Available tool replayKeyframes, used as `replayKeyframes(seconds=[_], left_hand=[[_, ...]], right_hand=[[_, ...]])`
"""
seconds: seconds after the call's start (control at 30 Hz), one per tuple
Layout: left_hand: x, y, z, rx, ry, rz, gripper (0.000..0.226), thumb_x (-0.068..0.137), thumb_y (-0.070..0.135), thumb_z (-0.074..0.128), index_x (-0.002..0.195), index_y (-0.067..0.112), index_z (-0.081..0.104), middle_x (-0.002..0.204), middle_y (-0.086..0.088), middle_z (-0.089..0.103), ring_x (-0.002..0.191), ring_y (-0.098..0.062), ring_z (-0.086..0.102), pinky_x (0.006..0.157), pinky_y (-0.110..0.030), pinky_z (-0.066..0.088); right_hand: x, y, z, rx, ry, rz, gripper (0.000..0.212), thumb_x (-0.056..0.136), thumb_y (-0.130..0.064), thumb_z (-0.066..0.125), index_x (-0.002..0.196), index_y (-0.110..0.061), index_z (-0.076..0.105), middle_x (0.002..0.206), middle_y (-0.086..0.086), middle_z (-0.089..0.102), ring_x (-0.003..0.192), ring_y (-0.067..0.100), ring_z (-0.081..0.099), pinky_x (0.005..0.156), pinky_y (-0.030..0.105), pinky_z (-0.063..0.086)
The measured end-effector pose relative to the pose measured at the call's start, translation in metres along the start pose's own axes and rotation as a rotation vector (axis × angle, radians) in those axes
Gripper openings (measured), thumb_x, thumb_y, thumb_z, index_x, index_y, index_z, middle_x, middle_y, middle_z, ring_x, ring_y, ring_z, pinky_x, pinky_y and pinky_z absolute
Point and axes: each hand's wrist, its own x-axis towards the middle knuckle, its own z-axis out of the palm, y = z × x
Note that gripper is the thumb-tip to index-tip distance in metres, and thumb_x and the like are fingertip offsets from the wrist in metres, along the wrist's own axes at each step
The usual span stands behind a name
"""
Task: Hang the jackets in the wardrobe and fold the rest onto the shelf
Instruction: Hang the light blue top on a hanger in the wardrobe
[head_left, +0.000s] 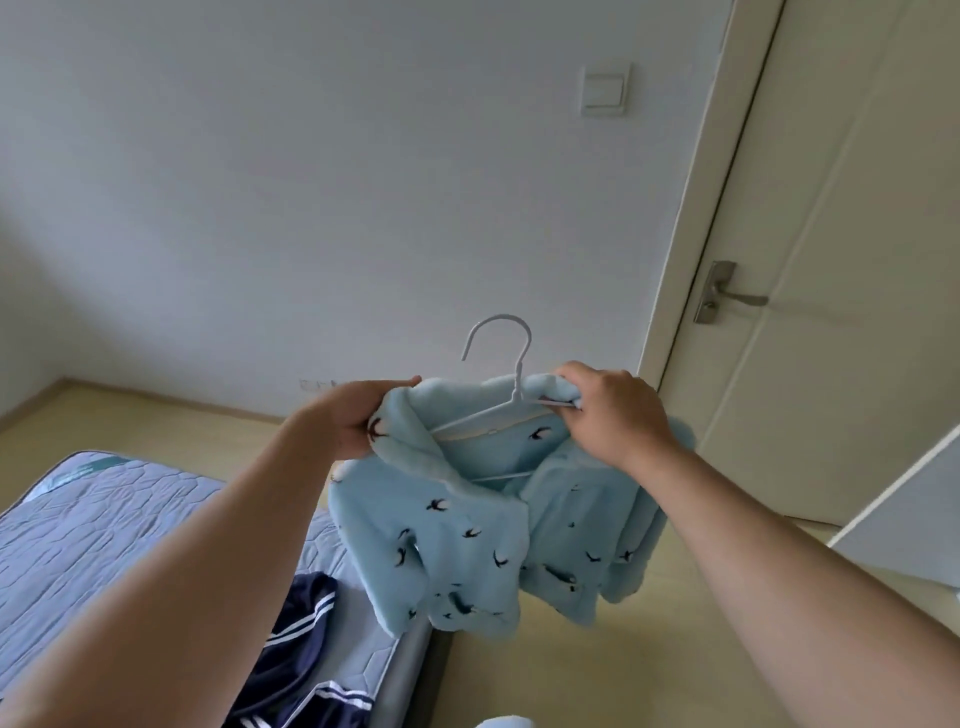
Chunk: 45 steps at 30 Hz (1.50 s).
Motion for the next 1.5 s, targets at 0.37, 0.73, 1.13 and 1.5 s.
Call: replayKeyframes(seconds=[0.37, 0.73, 1.13, 1.5], left_hand=[[0.055, 0.037, 0.173, 1.236, 0.154, 0.639, 0.070, 0.067, 0.079, 0.062, 0.128, 0.046, 0.058, 0.128, 0.016, 0.062, 0.118, -0.011, 0.055, 0.101, -0.037, 0.046], [0.149, 0.037, 0.298, 1.804, -0.043, 0.666, 0.016, 0.093, 0.040, 0.060, 0.095, 0.025, 0.056, 0.090, 0.004, 0.058, 0.083, -0.022, 0.057, 0.069, -0.033, 0.049], [0.229, 0.035, 0.453, 1.828, -0.441, 1.168, 0.020, 0.101, 0.046, 0.049, 0.099, 0.026, 0.051, 0.100, -0.001, 0.062, 0.083, -0.024, 0.056, 0.070, -0.032, 0.037], [0.219, 0.024, 0.574, 1.612, -0.952, 1.534, 0.028, 0.101, 0.037, 0.053, 0.122, 0.022, 0.062, 0.121, -0.001, 0.064, 0.115, -0.025, 0.059, 0.089, -0.034, 0.046]], right_hand=[[-0.013, 0.124, -0.053, -0.175, 0.062, 0.232, 0.024, 0.090, -0.038, 0.068, 0.096, -0.019, 0.055, 0.084, -0.001, 0.062, 0.072, 0.031, 0.059, 0.056, 0.032, 0.034], [-0.055, 0.207, -0.086, -0.317, 0.060, 0.621, 0.022, 0.086, -0.027, 0.063, 0.084, -0.021, 0.042, 0.077, 0.001, 0.056, 0.065, 0.032, 0.052, 0.055, 0.031, 0.031], [-0.117, 0.254, -0.117, -0.464, 0.037, 1.104, 0.024, 0.096, -0.047, 0.056, 0.100, -0.026, 0.045, 0.095, 0.000, 0.064, 0.085, 0.027, 0.064, 0.063, 0.033, 0.047], [-0.158, 0.235, -0.171, -0.599, -0.094, 1.478, 0.026, 0.096, -0.027, 0.051, 0.121, -0.026, 0.049, 0.098, 0.003, 0.064, 0.081, 0.029, 0.060, 0.063, 0.035, 0.045]])
